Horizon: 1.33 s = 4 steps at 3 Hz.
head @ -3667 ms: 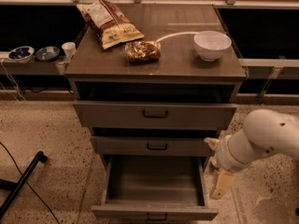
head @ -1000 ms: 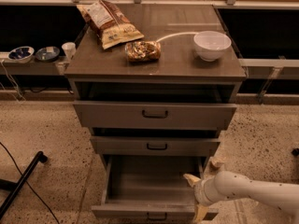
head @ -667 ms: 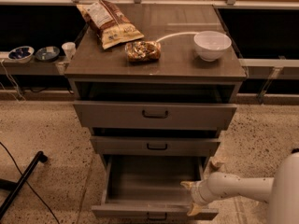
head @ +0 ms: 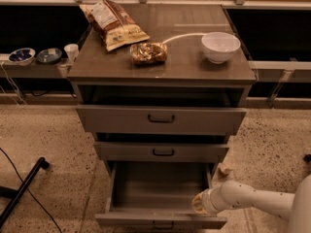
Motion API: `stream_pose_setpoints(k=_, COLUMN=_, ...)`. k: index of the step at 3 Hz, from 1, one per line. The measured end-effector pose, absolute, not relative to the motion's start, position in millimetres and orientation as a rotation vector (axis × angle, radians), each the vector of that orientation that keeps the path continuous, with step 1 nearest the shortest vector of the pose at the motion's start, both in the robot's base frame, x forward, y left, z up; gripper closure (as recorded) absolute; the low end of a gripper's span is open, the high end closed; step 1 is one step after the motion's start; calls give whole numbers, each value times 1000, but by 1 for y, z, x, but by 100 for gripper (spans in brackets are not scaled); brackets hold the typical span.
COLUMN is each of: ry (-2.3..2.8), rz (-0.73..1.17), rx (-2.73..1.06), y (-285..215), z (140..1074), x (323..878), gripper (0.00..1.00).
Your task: Close bottom drawer
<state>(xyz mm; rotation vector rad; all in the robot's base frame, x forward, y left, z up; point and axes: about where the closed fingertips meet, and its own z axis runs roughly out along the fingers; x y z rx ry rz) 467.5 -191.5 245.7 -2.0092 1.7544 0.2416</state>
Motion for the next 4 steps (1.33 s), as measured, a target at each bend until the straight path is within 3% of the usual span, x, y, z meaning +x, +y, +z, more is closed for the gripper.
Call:
stream_pose_setpoints(k=1, ry=1747, rz=286, rx=-1984, y=-195, z=244, x=461, gripper=96)
stream_pose_setpoints(k=4, ry=1829, rz=430, rx=-1935, y=-193, z=225, x=409, gripper=100)
